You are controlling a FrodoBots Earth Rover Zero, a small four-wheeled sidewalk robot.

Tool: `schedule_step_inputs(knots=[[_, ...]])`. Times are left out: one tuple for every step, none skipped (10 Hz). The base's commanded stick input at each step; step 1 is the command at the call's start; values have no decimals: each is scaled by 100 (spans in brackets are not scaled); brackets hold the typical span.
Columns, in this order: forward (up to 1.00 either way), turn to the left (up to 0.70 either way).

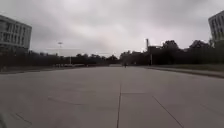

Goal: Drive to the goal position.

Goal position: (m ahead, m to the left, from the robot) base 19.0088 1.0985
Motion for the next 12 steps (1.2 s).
schedule_step_inputs(knots=[[70, 0], [70, 0], [70, 0], [70, 0], [70, 0], [70, 0], [70, 0], [70, 0], [70, 0], [70, 0], [70, 0], [70, 0]])
